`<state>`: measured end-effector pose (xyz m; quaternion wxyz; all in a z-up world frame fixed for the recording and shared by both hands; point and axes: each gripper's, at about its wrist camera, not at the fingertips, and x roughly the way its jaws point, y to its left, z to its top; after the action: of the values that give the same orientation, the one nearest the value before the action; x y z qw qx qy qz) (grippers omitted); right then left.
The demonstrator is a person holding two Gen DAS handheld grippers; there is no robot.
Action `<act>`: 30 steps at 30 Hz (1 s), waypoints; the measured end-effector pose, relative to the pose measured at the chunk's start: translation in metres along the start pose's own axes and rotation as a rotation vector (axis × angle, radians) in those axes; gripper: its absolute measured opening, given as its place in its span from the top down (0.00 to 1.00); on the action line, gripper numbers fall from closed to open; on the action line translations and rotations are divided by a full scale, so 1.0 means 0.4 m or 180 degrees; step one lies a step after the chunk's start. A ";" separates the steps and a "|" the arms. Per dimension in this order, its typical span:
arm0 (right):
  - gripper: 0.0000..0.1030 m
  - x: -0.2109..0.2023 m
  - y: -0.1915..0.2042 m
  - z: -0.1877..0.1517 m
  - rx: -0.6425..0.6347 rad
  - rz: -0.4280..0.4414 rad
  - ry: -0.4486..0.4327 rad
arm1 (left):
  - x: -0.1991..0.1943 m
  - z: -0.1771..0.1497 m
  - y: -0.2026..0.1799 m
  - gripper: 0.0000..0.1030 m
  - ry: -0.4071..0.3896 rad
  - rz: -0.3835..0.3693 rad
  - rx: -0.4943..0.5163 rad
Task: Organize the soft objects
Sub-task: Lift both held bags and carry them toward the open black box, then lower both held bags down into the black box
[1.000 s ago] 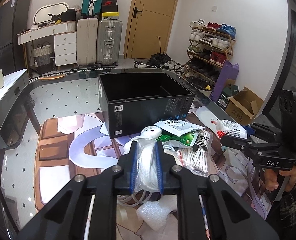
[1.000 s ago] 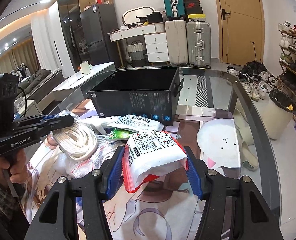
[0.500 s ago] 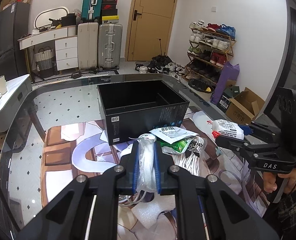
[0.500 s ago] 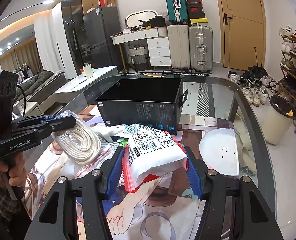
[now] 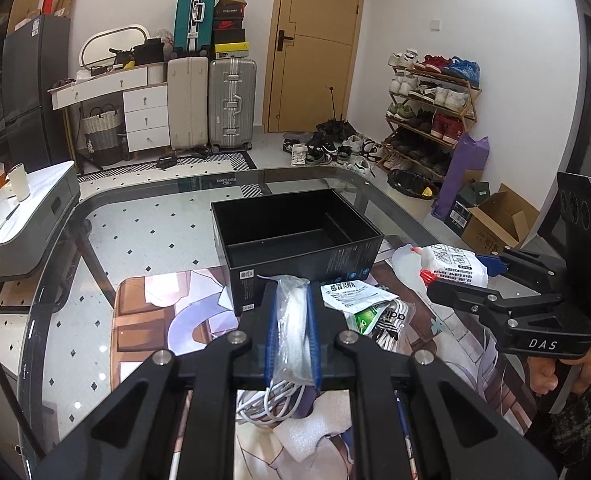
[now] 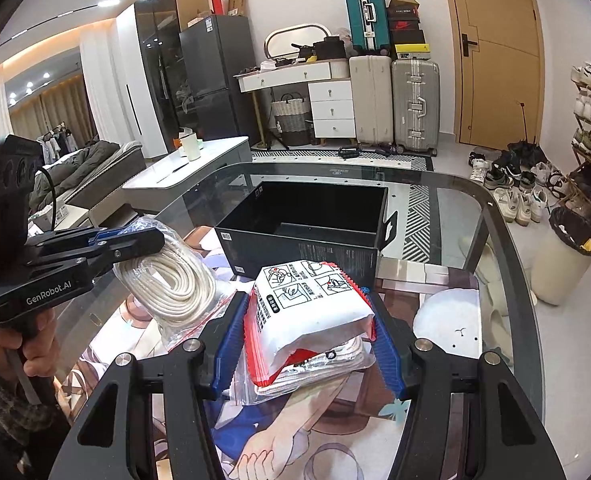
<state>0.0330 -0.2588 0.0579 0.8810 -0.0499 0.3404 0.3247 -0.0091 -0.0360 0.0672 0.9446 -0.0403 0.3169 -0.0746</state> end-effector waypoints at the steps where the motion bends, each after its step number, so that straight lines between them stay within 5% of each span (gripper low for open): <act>1: 0.43 -0.001 -0.001 0.006 -0.0004 -0.0002 0.0004 | -0.001 0.005 0.001 0.90 -0.0010 0.0011 0.0003; 30: 0.43 0.018 -0.012 0.161 -0.0119 -0.0060 0.0023 | 0.022 0.133 0.002 0.90 -0.0121 0.0134 0.0123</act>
<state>0.0764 -0.2387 0.1016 0.8817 -0.0707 0.3370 0.3225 0.0302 -0.0350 0.1041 0.9525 -0.0168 0.2981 -0.0601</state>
